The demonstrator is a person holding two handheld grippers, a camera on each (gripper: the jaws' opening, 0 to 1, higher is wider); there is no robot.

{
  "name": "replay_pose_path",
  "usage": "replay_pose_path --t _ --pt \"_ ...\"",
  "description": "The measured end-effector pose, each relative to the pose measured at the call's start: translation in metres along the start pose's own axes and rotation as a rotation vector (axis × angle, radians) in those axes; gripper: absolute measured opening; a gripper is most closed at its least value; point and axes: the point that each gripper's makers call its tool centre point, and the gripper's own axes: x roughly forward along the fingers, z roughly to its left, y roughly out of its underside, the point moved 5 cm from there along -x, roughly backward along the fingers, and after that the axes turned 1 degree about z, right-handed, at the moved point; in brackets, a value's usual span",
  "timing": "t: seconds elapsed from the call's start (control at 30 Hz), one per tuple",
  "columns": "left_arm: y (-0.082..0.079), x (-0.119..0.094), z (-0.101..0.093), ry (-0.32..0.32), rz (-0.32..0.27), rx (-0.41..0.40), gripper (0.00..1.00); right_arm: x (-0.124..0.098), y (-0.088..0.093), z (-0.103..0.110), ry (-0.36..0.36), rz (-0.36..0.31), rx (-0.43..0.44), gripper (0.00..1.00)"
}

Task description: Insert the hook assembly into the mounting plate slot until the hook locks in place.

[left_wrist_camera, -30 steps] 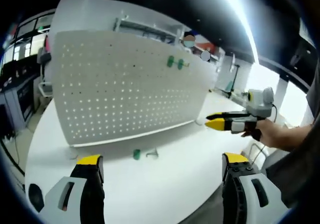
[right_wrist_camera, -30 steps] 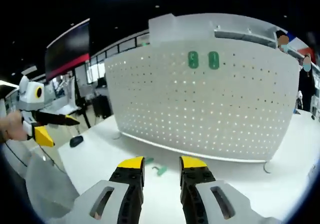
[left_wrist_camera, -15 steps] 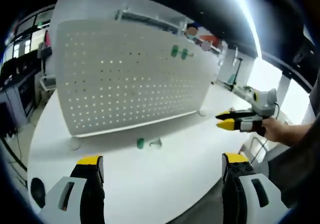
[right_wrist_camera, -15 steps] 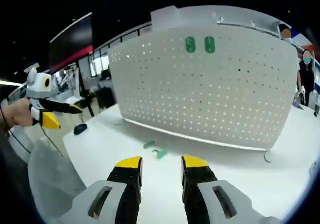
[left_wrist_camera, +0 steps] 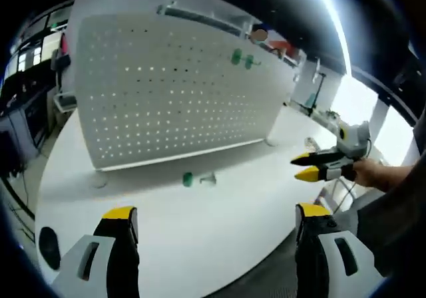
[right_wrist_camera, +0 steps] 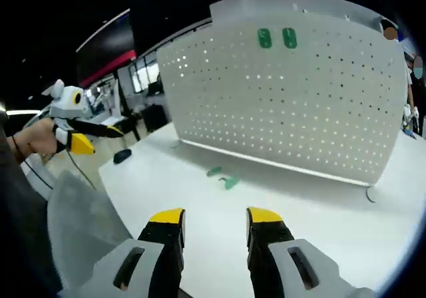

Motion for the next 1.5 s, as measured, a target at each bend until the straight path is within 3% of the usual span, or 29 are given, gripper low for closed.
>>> replay_pose_path --t 0.3,0.6,1.13,1.5 --pt "0.007 0.001 0.000 0.010 0.016 -0.017 1.00 0.012 0.008 0.007 -0.068 0.062 -0.005 0.44" --pt "0.010 0.006 0.005 0.021 0.056 -0.014 1.00 0.040 -0.007 0.010 -0.150 0.104 -0.108 0.43" --pt "0.020 0.012 0.018 0.033 0.097 -0.042 0.99 0.125 -0.028 0.021 -0.349 0.202 -0.246 0.36" --pt "0.019 0.017 0.028 0.043 0.102 -0.060 0.99 0.195 -0.042 0.013 -0.403 0.256 -0.278 0.31"
